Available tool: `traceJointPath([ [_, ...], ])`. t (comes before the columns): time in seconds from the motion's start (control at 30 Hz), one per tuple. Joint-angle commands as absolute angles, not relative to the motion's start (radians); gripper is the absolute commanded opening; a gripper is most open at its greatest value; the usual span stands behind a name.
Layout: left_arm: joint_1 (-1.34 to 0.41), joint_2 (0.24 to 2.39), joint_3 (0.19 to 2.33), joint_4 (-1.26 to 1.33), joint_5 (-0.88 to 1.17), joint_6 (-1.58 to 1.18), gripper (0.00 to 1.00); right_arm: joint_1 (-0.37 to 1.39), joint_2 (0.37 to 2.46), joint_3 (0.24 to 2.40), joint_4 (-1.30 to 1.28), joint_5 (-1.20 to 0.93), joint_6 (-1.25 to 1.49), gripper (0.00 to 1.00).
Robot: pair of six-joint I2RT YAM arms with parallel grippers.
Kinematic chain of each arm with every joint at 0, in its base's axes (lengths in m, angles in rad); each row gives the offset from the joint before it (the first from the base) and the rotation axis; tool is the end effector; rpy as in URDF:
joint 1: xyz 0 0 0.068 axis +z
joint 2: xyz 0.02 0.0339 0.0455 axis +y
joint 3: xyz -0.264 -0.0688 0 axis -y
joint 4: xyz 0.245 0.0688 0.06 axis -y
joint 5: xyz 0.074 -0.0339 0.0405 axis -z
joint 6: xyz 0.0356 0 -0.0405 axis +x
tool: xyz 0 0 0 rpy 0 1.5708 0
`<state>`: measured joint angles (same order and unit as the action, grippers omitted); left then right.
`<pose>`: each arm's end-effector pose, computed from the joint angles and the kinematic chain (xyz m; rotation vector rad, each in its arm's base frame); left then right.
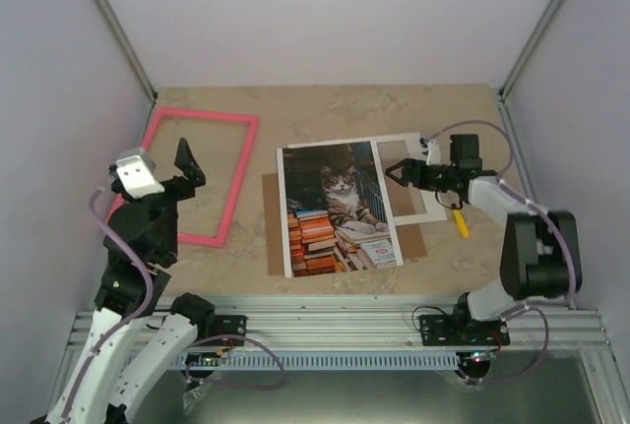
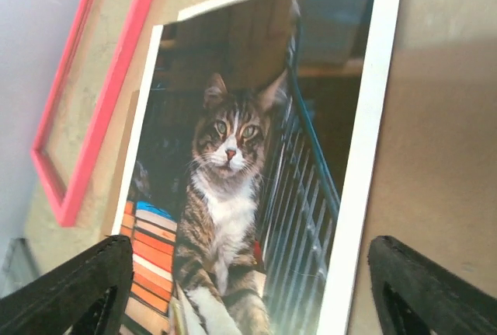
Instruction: Take the photo out of the frame
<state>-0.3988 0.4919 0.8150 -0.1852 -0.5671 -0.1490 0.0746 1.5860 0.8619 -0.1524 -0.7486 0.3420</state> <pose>0.1029 -0.0226 0.3872 -0.2862 1.4263 -0.0415 0.3087 0.0474 0.1832 -0.0181 2.4210 1.1006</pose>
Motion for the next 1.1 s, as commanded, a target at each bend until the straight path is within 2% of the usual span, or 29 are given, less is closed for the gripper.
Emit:
traceJointPath([
  [0.0, -0.393, 0.425, 0.848, -0.278, -0.542, -0.219, 1.00, 0.038, 1.389, 0.824, -0.238, -0.641, 0.297, 0.93],
  [0.07, -0.393, 0.394, 0.859, -0.335, -0.530, -0.269, 1.00, 0.020, 1.253, 0.813, -0.278, -0.598, 0.296, 0.98],
  [0.2, -0.393, 0.324, 0.849, -0.423, -0.495, -0.357, 1.00, 0.014, 0.991, 0.839, -0.384, -0.447, 0.287, 0.97],
  [0.37, -0.393, 0.252, 0.807, -0.486, -0.384, -0.459, 1.00, 0.014, 0.699, 0.860, -0.471, -0.355, 0.236, 0.98],
  [0.63, -0.393, 0.161, 0.697, -0.473, -0.253, -0.514, 1.00, 0.013, 0.279, 0.708, -0.466, -0.199, 0.210, 0.98],
  [0.8, -0.393, 0.127, 0.653, -0.475, -0.238, -0.517, 1.00, 0.013, 0.144, 0.637, -0.451, -0.138, 0.246, 0.98],
  [1.07, -0.393, 0.105, 0.680, -0.508, -0.244, -0.513, 1.00, 0.014, 0.136, 0.634, -0.465, -0.115, 0.261, 0.98],
])
